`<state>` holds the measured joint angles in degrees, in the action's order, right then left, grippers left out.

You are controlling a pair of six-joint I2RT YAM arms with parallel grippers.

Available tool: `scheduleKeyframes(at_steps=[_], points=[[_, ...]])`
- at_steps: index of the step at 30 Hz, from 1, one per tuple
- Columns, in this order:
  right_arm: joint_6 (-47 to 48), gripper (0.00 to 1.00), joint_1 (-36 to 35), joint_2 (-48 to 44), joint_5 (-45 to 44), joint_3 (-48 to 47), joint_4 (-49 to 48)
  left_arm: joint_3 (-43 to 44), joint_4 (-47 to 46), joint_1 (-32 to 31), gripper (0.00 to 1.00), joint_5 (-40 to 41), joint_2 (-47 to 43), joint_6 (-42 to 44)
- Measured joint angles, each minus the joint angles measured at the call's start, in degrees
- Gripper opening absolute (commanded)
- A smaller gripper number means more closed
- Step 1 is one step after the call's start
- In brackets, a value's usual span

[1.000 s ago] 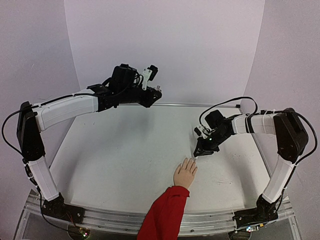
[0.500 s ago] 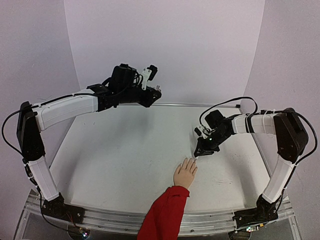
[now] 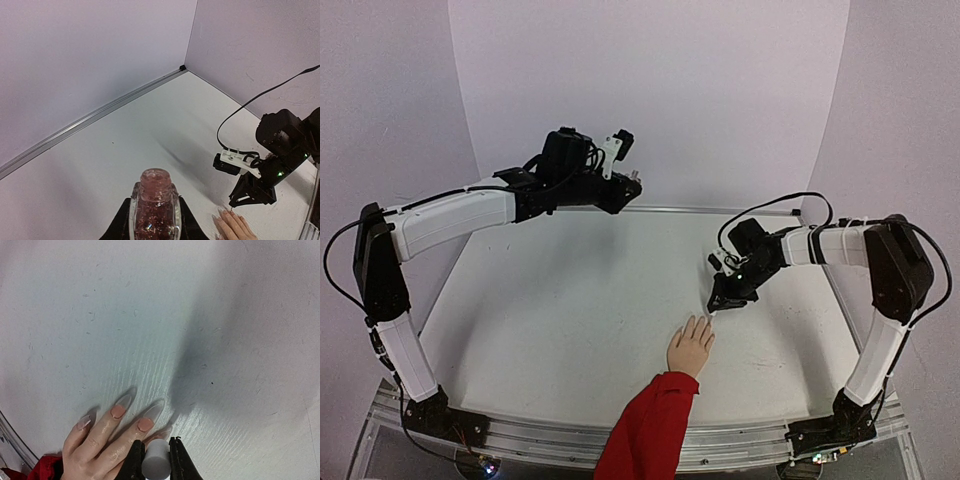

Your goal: Paint the nails

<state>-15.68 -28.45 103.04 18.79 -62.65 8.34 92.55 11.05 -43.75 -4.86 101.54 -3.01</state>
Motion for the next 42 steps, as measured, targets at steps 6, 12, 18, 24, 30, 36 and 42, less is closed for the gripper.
scheduleKeyframes(at_steps=[6, 12, 18, 24, 30, 36, 42], points=[[0.2, 0.0, 0.0, 0.9, 0.0, -0.2, 0.4, 0.0, 0.0, 0.1, 0.0, 0.0, 0.0, 0.0], [0.2, 0.0, 0.0, 1.1, -0.2, -0.3, 0.7, 0.0, 0.0, 0.1, 0.0, 0.0, 0.0, 0.0], [0.3, 0.0, 0.0, 1.1, -0.5, -0.7, 0.9, 0.0, 0.0, 0.1, 0.0, 0.0, 0.0, 0.0], [0.5, 0.0, 0.0, 1.1, -0.6, -1.3, 1.0, 0.0, 0.0, 0.4, 0.0, -0.1, 0.3, 0.0], [0.7, 0.0, 0.0, 2.0, -0.8, -1.9, 1.1, 0.0, 0.0, 0.7, 0.0, -0.1, 1.3, 0.0], [0.7, 0.0, 0.0, 2.3, -1.4, -2.5, 1.6, 0.0, 0.0, 0.9, 0.0, -0.1, 1.4, 0.0], [0.9, 0.0, 0.2, 2.4, -1.9, -3.0, 2.0, 0.0, 0.0, 1.1, 0.0, -0.2, 1.5, 0.0]])
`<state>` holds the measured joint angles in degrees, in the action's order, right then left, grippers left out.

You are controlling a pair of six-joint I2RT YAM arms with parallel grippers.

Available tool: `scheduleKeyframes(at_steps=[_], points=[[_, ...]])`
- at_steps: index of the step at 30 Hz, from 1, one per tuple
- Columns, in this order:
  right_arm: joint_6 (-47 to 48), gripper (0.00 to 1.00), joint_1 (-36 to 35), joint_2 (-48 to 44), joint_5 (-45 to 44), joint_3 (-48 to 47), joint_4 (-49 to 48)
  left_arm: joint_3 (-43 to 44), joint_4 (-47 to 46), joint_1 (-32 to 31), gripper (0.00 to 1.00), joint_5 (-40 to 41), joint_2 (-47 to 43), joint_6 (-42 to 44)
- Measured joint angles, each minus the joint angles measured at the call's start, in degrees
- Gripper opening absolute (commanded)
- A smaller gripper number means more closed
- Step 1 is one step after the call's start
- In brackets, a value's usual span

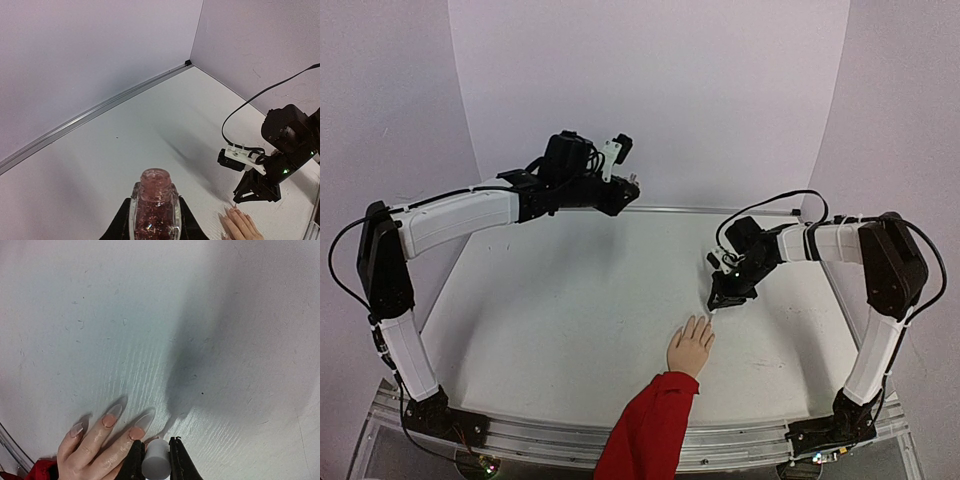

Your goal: Paint the nails

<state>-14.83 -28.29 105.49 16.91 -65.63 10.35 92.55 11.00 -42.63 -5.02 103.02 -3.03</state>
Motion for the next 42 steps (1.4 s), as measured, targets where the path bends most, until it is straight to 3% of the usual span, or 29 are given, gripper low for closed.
scheduleKeyframes(at_steps=[42], points=[[0.2, 0.0, 0.3, -4.1, 2.3, 4.5, -3.1, -0.1, 0.0, 0.3, 0.0, -1.5, 0.7, -2.0]])
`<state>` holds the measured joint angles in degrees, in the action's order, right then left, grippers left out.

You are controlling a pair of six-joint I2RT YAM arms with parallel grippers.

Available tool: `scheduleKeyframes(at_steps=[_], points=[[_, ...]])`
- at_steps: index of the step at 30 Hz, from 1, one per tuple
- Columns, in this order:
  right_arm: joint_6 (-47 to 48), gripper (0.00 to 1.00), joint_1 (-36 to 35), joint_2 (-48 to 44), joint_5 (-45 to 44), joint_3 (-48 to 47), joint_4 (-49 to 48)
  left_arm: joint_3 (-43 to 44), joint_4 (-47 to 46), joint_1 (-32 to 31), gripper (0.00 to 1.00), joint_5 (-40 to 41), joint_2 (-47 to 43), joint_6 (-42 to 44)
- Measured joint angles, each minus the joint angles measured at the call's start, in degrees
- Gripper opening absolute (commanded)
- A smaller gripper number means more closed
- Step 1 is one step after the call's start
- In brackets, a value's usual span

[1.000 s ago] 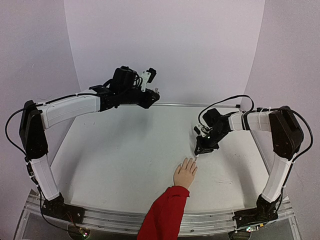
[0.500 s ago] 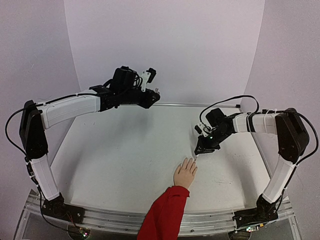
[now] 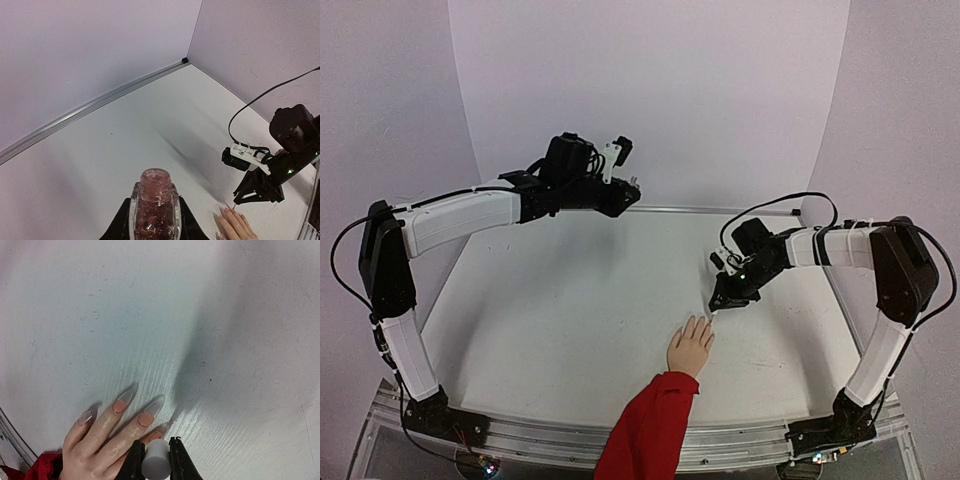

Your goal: Paint the nails

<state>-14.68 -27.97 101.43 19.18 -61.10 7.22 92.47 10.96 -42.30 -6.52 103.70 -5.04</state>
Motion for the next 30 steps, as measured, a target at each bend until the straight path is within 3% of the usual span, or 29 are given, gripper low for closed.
scheduleKeyframes(at_steps=[30], points=[[-0.6, 0.0, 0.0, 0.7, 0.8, 0.0, 0.4, -0.3, 0.0, 0.0, 0.0, 0.0, 0.0, 0.0]])
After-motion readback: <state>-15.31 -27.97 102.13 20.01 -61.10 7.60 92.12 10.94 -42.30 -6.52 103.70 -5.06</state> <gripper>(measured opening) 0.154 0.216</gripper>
